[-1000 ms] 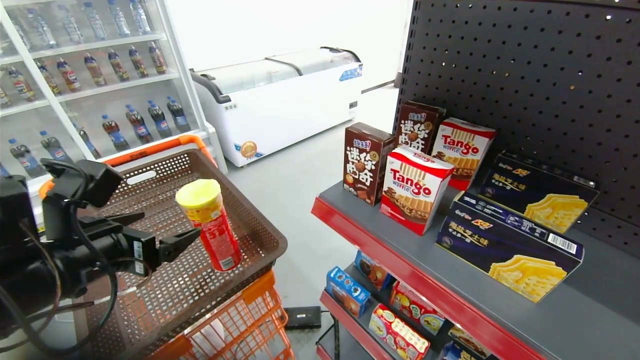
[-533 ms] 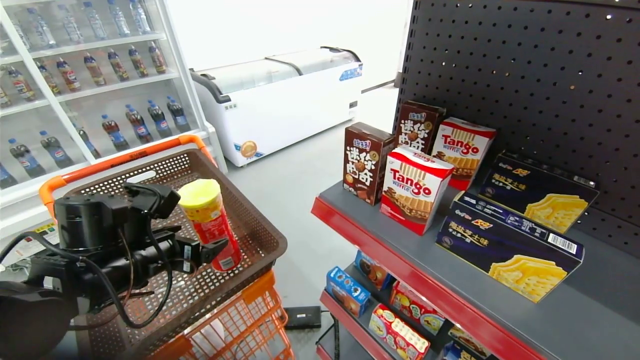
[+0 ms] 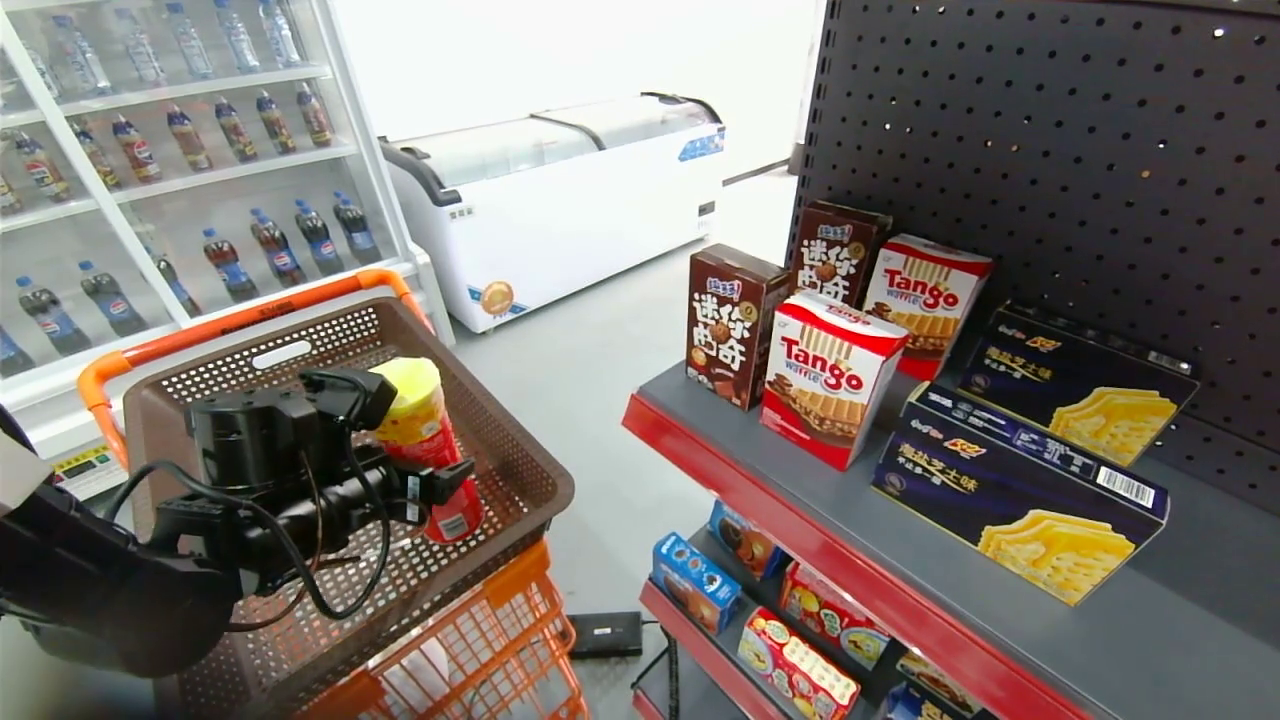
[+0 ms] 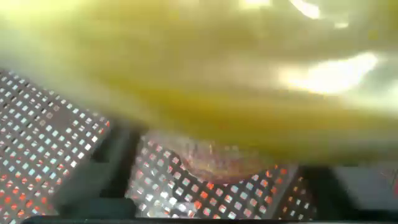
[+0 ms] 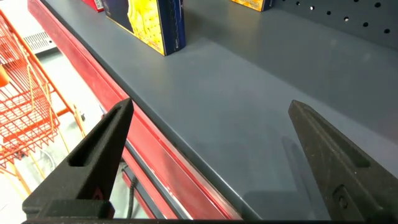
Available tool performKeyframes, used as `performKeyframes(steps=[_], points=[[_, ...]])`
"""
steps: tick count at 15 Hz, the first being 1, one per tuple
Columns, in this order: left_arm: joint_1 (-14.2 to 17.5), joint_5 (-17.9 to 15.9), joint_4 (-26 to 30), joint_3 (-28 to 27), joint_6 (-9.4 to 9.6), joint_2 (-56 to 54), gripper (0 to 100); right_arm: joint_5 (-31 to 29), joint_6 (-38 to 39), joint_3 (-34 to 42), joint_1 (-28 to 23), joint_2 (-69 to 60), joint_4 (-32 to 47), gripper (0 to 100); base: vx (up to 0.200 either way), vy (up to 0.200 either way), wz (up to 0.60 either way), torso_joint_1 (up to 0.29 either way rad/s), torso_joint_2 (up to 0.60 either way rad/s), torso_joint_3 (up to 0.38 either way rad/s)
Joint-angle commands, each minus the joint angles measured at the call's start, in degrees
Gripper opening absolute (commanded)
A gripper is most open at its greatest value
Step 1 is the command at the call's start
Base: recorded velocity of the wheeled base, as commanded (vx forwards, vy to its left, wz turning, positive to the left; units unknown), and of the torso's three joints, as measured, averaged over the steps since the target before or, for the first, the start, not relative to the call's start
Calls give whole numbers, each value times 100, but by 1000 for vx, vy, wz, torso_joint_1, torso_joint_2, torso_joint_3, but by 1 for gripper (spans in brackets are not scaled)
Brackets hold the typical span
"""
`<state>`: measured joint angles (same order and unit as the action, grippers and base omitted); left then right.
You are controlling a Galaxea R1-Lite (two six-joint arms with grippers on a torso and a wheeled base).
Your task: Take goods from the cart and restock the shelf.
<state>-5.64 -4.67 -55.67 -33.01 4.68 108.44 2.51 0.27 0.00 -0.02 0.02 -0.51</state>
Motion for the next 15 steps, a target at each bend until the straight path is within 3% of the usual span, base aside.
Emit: performKeyframes(steps=[1, 5, 8, 9, 11, 13, 15], points=[[2, 19, -22, -74, 15, 90, 0, 4, 0, 0, 2, -2, -2, 100, 0, 0, 0, 0, 0, 0], [37, 133, 65, -91, 50, 64, 0, 4, 0, 0, 2, -2, -2, 100, 0, 0, 0, 0, 0, 0], [20, -8, 241, -504, 103, -209, 0, 4, 0, 0, 2, -2, -2, 100, 0, 0, 0, 0, 0, 0], [-24, -236, 892, -803, 182, -631, 0, 4, 0, 0, 2, -2, -2, 100, 0, 0, 0, 0, 0, 0], [-104, -772, 1595, -961, 191, -1325, 0, 4, 0, 0, 2, -2, -2, 100, 0, 0, 0, 0, 0, 0], [-227, -1203, 2263, -1085, 68, -1887, 0, 4, 0, 0, 2, -2, -2, 100, 0, 0, 0, 0, 0, 0], [-350, -1502, 2403, -1032, -55, -2380, 0, 4, 0, 0, 2, -2, -2, 100, 0, 0, 0, 0, 0, 0]])
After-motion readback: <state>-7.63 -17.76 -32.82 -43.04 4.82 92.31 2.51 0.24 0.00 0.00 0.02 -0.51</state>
